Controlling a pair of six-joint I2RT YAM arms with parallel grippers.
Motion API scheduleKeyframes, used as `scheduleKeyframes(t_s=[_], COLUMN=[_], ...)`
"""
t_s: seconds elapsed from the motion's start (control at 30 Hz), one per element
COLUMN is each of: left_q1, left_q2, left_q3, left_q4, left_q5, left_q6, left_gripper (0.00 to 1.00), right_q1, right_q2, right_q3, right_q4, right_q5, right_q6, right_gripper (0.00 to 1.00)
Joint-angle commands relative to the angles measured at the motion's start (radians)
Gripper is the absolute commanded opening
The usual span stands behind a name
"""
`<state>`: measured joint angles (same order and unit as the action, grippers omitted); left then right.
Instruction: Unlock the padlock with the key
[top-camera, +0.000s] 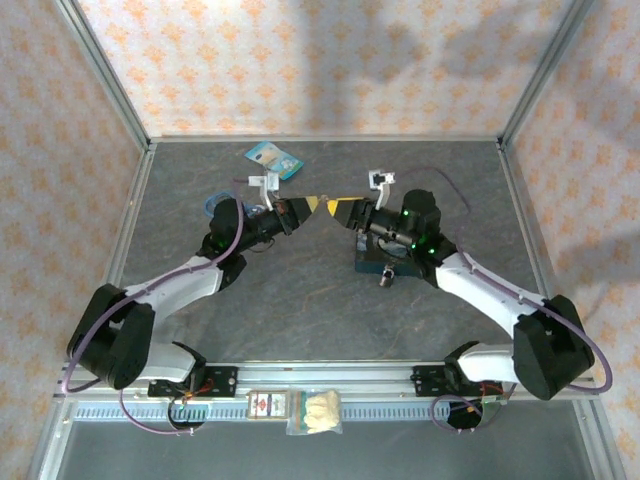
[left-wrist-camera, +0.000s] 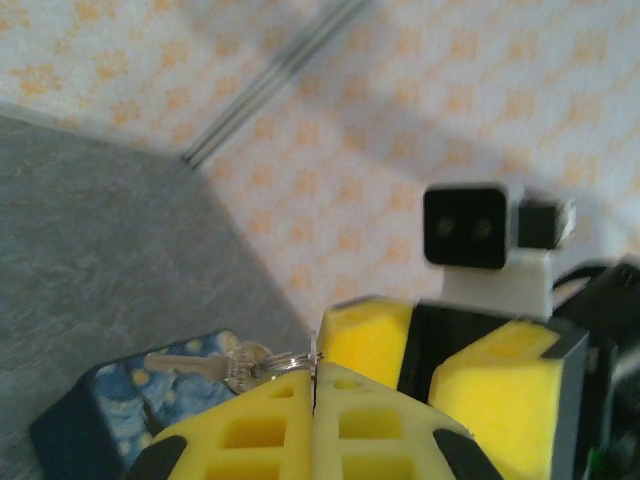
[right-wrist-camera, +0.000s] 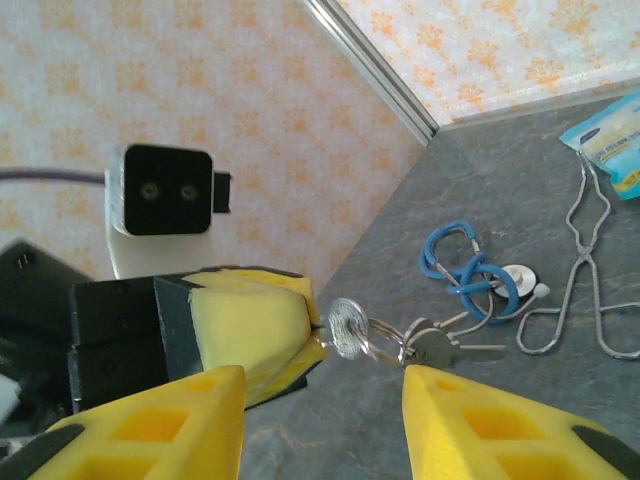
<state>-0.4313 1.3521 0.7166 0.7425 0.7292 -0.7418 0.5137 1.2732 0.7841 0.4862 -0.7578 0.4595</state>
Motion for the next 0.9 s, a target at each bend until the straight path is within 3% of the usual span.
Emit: scheduleKeyframes(t_s=[0.0, 0.2, 0.37, 0.77, 0.87], left_q1=[0.011, 0.019, 0.025, 0.062, 0.06], left_q2=[-0.015, -0.008, -0.015, -0.022, -0.016], left_q3=[0.085, 0.16, 0.198, 0.186, 0.176], left_q4=[-0.349, -0.469, -0.563, -0.488, -0.448], left_q5=[0.13, 0.25, 0.273, 0.348, 0.38], left_q6=[0.271, 0.382, 0.462, 0.401, 0.368], left_gripper=[0.0, 0.0, 0.0, 0.0, 0.0], right_q1=[-0.016, -0.021, -0.026, -0.033, -0.033], right_q2=[-0.006, 0.02, 0.042, 0.049, 0.061], right_q3=[0.029, 0.096, 0.101, 0.055, 0.053], right_q4=[-0.15, -0.267, -0.282, -0.199, -0.17], right_q5=[-0.117, -0.201, -0.256, -0.314, -0.318], right_q6=[-0.142, -0.261, -0.283, -0.234, -0.22], right_gripper=[0.46, 0.46, 0.44, 0.16, 0.15])
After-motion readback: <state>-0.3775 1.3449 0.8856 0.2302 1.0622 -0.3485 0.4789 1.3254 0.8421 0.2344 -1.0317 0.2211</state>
